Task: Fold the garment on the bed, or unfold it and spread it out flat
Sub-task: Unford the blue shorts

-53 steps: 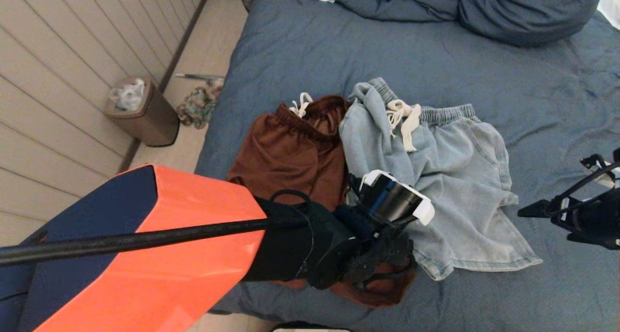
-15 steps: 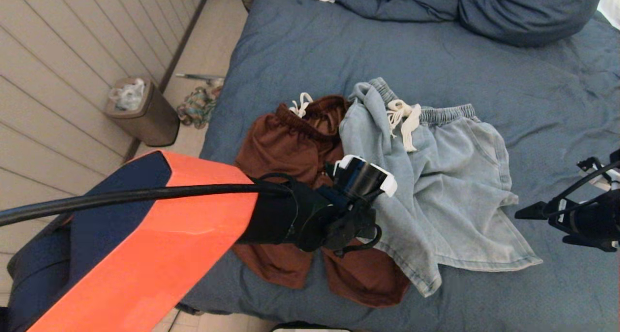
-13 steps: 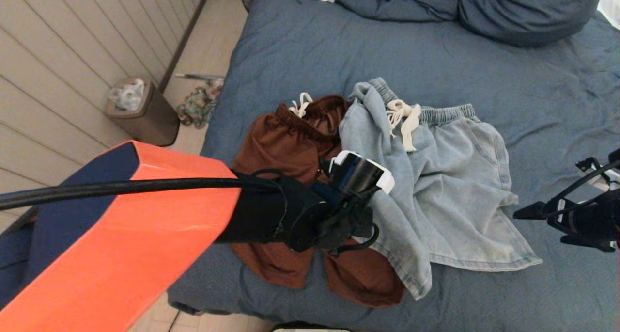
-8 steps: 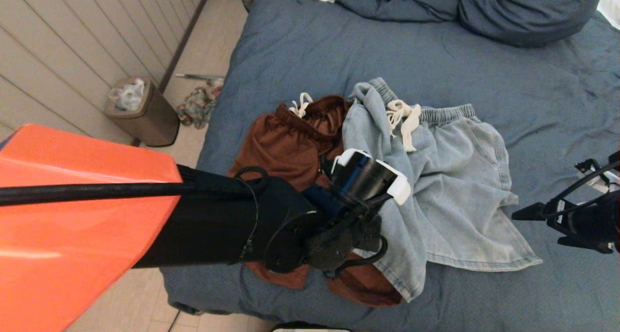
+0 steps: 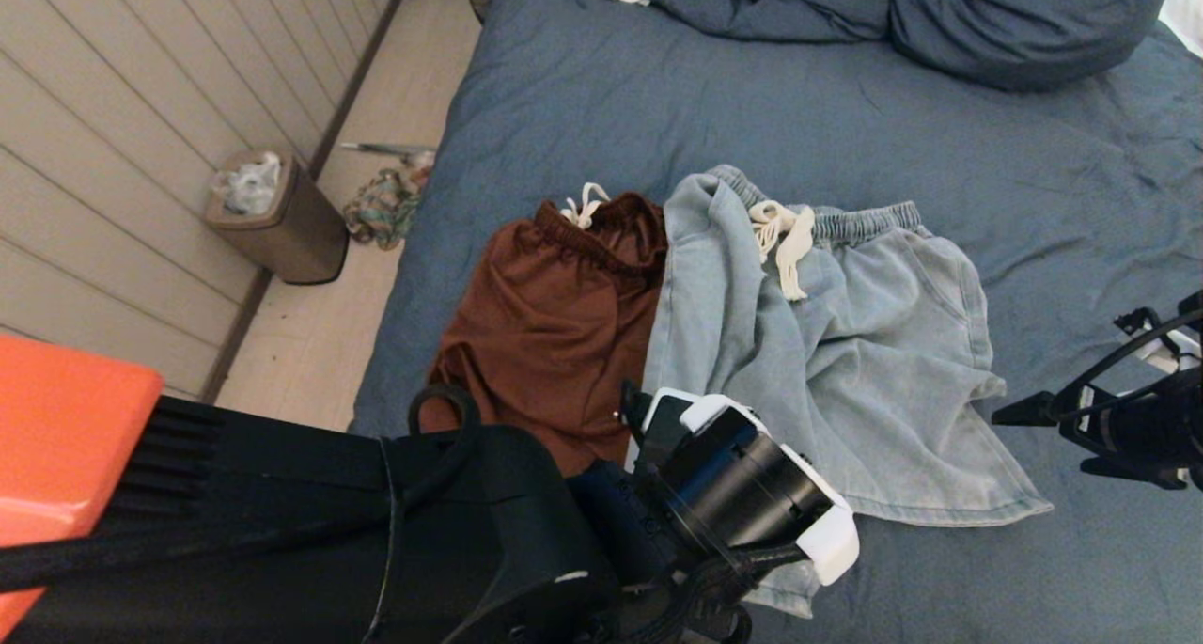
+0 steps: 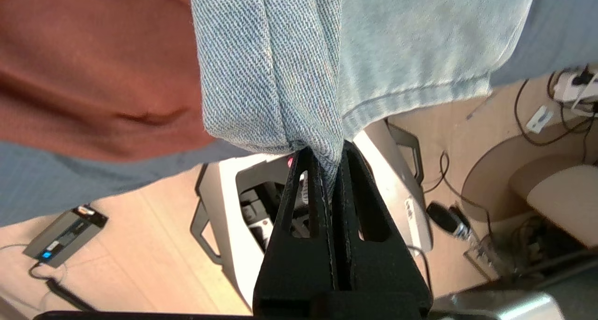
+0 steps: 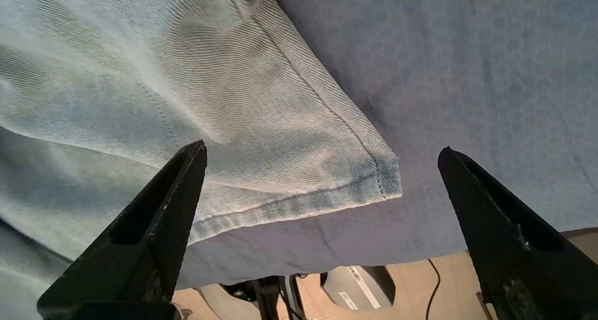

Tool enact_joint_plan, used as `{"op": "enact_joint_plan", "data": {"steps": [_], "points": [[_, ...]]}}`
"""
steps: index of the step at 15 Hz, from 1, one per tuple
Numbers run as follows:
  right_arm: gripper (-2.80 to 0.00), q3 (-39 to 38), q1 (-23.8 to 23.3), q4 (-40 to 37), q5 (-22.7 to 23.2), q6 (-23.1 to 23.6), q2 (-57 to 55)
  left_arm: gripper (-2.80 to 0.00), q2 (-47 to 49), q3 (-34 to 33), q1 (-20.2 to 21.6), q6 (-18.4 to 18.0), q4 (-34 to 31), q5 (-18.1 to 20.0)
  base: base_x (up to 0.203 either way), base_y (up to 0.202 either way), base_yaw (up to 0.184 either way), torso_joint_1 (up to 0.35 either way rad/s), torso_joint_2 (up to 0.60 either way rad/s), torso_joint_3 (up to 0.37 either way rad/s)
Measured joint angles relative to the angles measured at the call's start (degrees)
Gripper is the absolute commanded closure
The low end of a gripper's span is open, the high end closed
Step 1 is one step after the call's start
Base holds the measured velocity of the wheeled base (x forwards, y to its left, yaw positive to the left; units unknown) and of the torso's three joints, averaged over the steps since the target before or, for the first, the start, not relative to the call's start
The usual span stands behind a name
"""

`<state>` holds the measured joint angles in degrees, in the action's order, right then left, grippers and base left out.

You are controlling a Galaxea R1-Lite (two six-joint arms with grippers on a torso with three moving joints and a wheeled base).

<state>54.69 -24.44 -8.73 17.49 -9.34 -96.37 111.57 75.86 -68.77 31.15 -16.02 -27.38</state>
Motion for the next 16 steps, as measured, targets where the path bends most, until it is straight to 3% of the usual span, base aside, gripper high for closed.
{"op": "enact_joint_plan", "data": {"steps": [5,11,12,16], "points": [[-2.8,-1.2,0.0,0.6,-0.1,0.9,-2.0,0.0,-1.0,-3.3,1.6,2.1,0.4,0.0,0.0,0.0,0.0,0.0,0.0,0.0],[-2.8,-10.1,0.1,13.0,-0.2,1.2,-4.5,0.0,-1.0,-8.4,3.2,2.5,4.9,0.3,0.0,0.0,0.0,0.0,0.0,0.0],[0.0,-11.0,0.0,13.2,-0.3,1.2,-4.8,0.0,-0.9,-8.9,3.3,2.5,5.8,0.3,0.0,0.0,0.0,0.0,0.0,0.0],[0.0,-12.6,-0.1,13.8,-0.1,1.1,-5.7,0.0,-0.5,-9.2,3.3,2.5,6.1,0.3,0.0,0.0,0.0,0.0,0.0,0.0]]}}
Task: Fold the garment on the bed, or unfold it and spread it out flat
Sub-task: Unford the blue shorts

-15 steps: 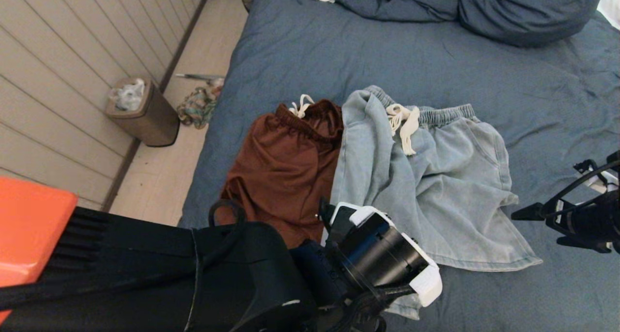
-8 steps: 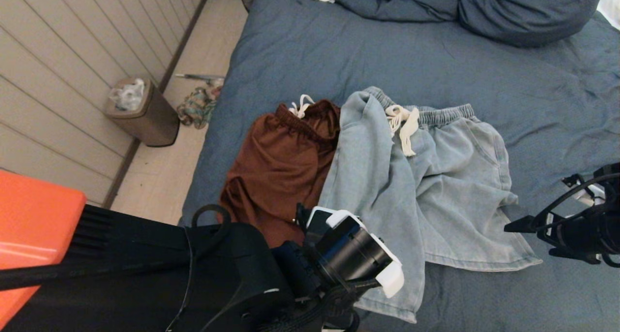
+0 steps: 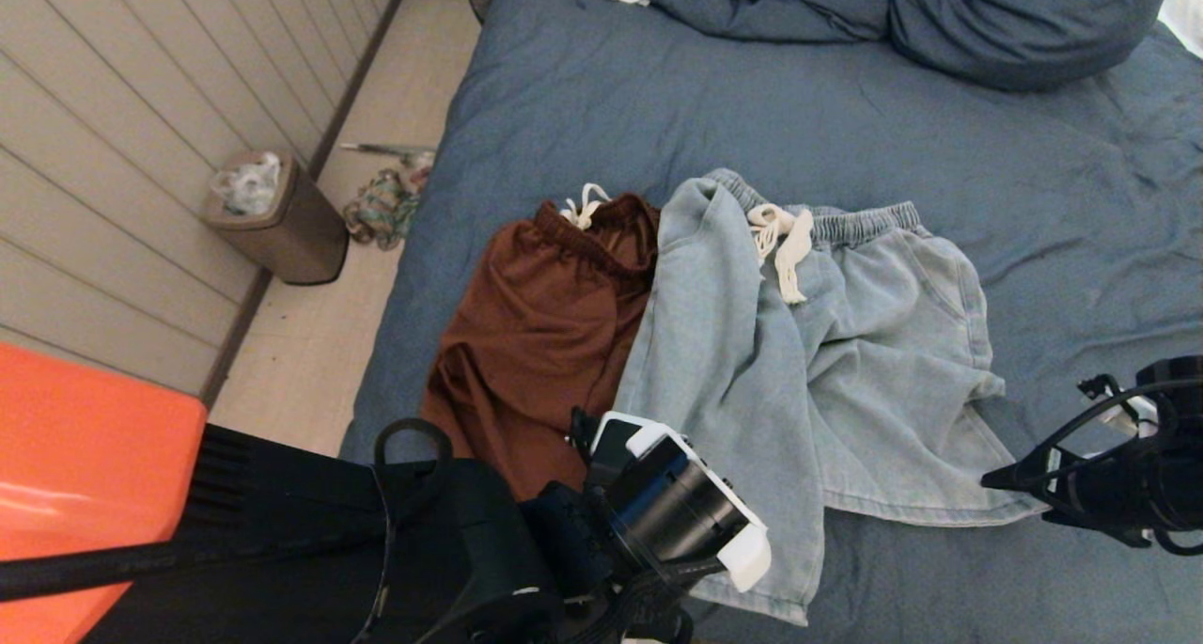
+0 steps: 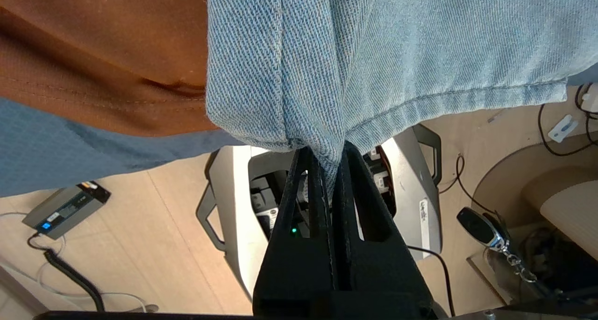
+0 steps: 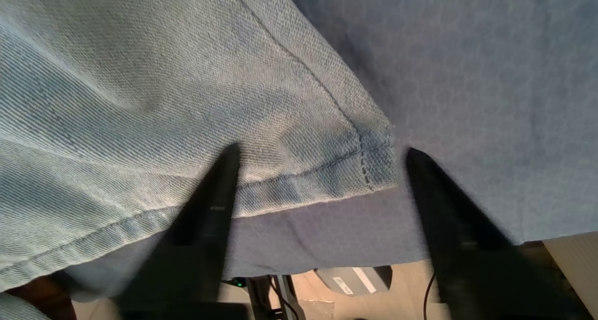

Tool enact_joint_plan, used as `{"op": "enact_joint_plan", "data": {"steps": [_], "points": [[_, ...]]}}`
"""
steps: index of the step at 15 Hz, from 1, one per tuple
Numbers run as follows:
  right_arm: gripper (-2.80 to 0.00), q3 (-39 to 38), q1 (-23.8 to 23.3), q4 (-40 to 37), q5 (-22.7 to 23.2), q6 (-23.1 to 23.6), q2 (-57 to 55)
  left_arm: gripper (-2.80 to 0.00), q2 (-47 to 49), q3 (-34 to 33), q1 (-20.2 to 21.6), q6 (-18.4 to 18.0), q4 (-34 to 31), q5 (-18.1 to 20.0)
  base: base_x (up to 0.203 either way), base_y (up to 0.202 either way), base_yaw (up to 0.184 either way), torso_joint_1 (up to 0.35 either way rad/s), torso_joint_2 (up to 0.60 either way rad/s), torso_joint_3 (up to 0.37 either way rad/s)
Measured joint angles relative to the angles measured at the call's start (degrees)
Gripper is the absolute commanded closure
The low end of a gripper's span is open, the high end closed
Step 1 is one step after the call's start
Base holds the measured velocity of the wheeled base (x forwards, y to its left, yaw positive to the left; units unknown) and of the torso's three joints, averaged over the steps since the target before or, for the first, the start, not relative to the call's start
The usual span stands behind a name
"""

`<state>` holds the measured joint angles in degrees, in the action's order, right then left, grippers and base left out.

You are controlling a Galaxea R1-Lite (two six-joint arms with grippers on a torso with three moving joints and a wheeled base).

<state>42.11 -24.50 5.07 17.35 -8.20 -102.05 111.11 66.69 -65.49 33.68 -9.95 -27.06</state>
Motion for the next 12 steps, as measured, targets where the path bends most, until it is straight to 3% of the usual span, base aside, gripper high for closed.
{"op": "enact_joint_plan", "data": {"steps": [7,12], "points": [[0.0,-1.9,-0.6,1.9,-0.2,0.1,-0.3,0.0,0.1,0.1,0.0,0.0,0.1,0.1,0.0,0.0,0.0,0.0,0.0,0.0],[0.0,-5.1,-4.4,1.6,-0.1,2.8,2.7,0.0,-0.2,-0.4,-0.1,0.0,-0.3,0.2,0.0,0.0,0.0,0.0,0.0,0.0]]}}
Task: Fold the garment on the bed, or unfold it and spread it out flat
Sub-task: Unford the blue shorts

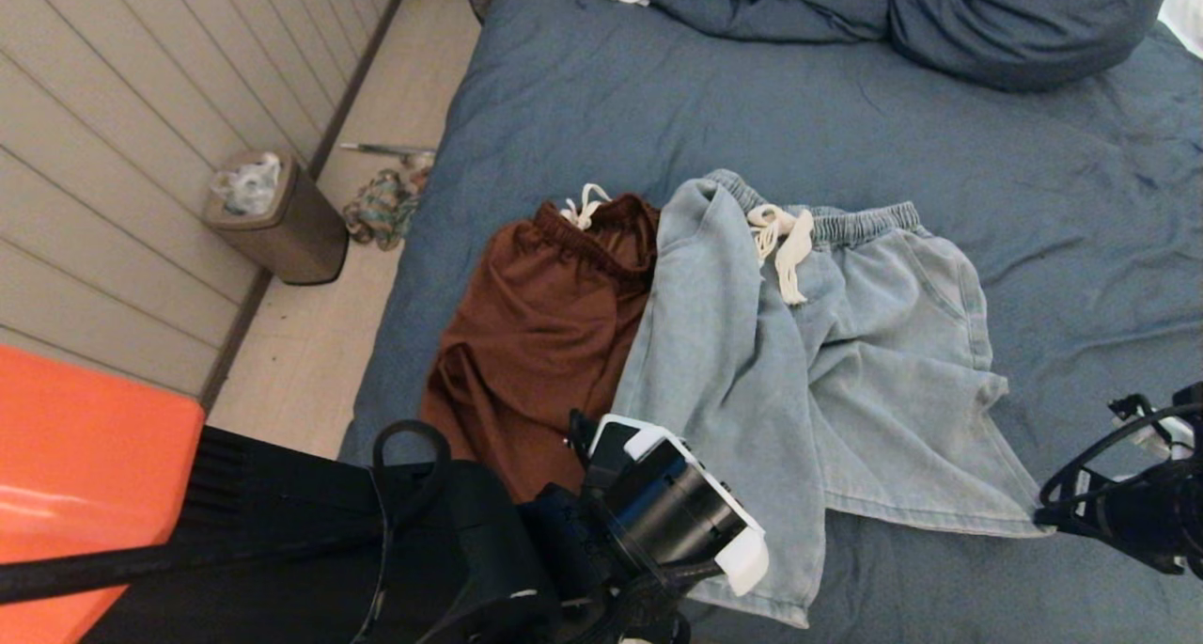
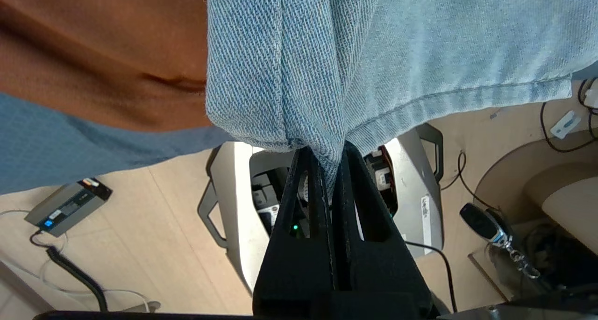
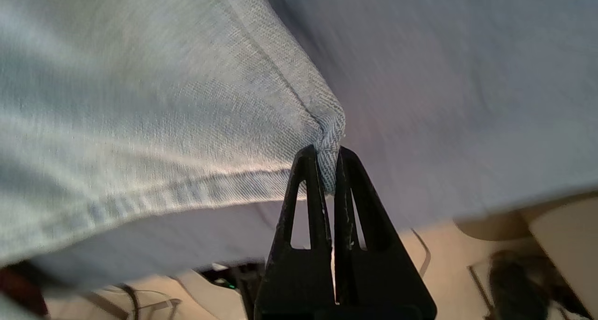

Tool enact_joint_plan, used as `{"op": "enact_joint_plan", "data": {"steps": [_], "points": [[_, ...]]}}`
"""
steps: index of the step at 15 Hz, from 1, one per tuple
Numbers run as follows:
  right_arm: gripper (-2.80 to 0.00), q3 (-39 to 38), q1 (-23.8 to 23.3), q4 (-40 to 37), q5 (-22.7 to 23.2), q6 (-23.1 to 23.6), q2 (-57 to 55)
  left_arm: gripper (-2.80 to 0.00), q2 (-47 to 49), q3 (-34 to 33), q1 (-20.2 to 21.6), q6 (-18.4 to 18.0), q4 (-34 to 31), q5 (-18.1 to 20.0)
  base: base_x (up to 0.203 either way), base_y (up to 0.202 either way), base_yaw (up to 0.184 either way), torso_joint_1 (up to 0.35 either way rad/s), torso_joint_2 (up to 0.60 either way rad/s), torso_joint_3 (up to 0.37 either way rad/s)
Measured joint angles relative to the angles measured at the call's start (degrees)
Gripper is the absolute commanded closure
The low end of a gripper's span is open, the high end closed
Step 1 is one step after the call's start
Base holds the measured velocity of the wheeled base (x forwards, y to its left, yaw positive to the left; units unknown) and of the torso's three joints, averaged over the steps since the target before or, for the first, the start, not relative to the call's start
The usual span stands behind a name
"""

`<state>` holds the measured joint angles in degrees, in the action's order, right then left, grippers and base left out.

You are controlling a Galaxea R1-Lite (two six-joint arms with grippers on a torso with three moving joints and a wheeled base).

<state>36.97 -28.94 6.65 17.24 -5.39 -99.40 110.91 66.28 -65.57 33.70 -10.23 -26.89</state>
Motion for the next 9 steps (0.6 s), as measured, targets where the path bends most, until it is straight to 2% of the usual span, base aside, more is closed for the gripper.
{"op": "enact_joint_plan", "data": {"steps": [6,9], "points": [[0.0,-11.5,-10.6,-0.4,-0.1,10.3,9.7,0.0,-0.1,-2.6,-1.5,0.3,0.3,0.4,0.0,0.0,0.0,0.0,0.0,0.0],[0.0,-15.2,-16.6,-0.3,-0.2,15.4,11.8,0.0,0.8,-4.7,-4.0,2.4,0.9,1.7,0.0,0.0,0.0,0.0,0.0,0.0]]}}
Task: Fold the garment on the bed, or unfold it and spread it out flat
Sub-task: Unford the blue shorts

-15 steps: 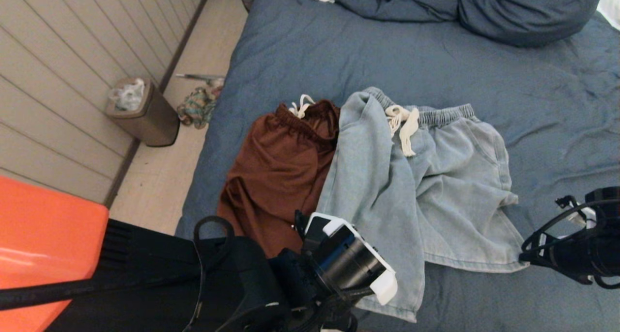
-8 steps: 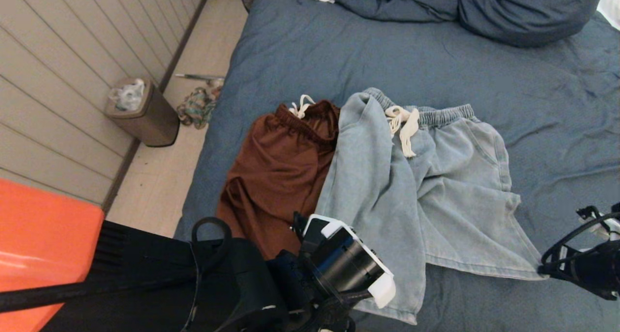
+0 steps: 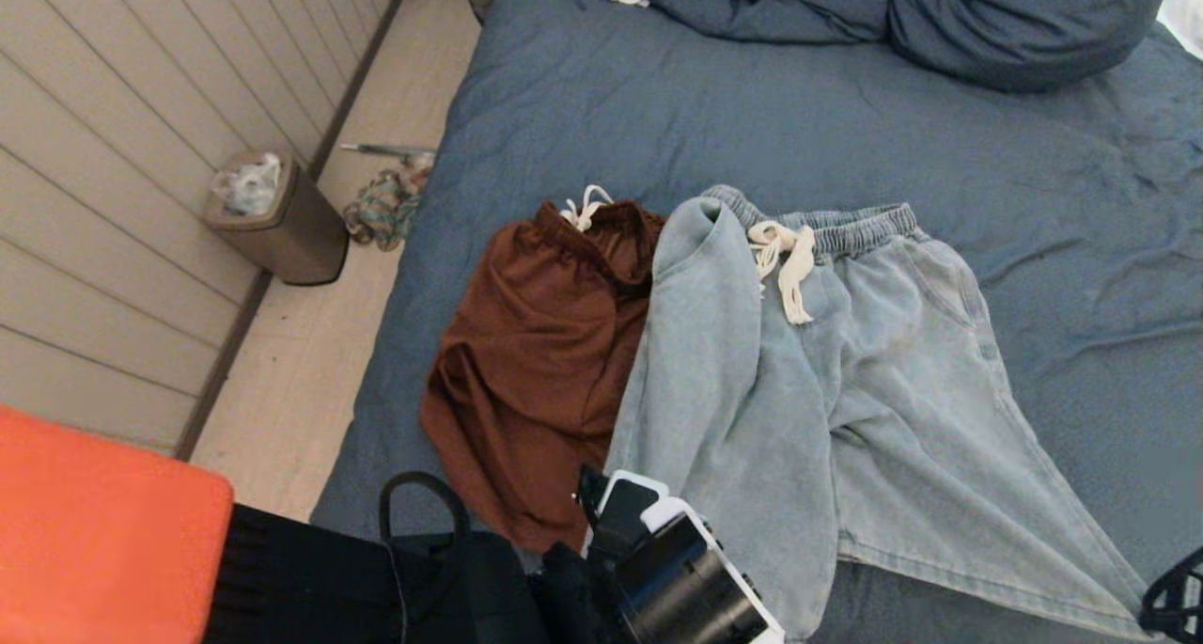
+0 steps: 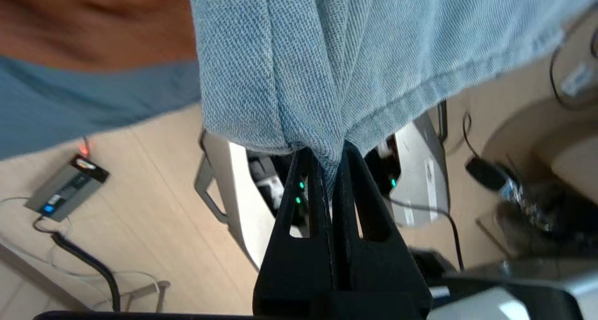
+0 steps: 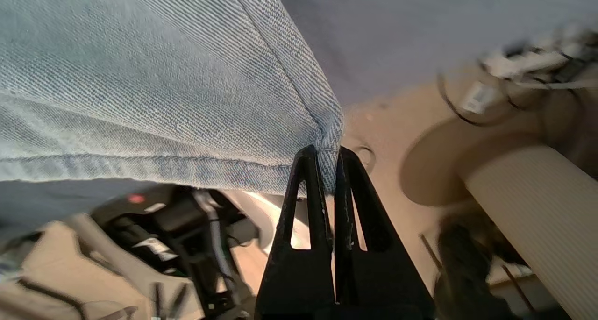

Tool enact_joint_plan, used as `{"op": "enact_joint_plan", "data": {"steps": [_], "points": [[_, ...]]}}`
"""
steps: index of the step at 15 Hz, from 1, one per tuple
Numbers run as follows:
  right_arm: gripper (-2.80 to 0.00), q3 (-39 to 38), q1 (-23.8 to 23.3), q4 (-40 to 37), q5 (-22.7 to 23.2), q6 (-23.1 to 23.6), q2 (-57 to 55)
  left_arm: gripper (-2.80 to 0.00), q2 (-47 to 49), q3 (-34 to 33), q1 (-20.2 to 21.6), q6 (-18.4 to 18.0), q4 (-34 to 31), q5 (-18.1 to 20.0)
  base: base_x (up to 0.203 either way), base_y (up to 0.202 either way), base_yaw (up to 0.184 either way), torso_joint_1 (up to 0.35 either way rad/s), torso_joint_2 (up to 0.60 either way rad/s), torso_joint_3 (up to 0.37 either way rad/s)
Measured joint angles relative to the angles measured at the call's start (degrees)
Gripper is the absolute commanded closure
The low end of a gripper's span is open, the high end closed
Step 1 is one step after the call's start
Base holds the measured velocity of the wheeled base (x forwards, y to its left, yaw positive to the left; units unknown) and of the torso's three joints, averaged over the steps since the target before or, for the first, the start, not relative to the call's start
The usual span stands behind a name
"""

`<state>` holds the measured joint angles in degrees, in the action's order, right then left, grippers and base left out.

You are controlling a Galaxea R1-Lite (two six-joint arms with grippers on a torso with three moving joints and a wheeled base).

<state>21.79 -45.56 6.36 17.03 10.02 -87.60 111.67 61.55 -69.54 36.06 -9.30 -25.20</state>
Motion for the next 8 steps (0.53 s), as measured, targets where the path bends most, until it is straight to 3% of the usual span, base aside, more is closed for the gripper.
{"op": "enact_joint_plan", "data": {"steps": [4,8], "points": [[0.0,-2.3,-8.6,0.1,0.2,7.7,-0.6,0.0,2.0,-1.7,-2.2,0.2,1.0,1.6,0.0,0.0,0.0,0.0,0.0,0.0],[0.0,-3.5,-9.6,0.6,0.3,8.1,-2.5,0.0,4.0,-2.1,-2.9,1.7,3.4,1.5,0.0,0.0,0.0,0.0,0.0,0.0]]}}
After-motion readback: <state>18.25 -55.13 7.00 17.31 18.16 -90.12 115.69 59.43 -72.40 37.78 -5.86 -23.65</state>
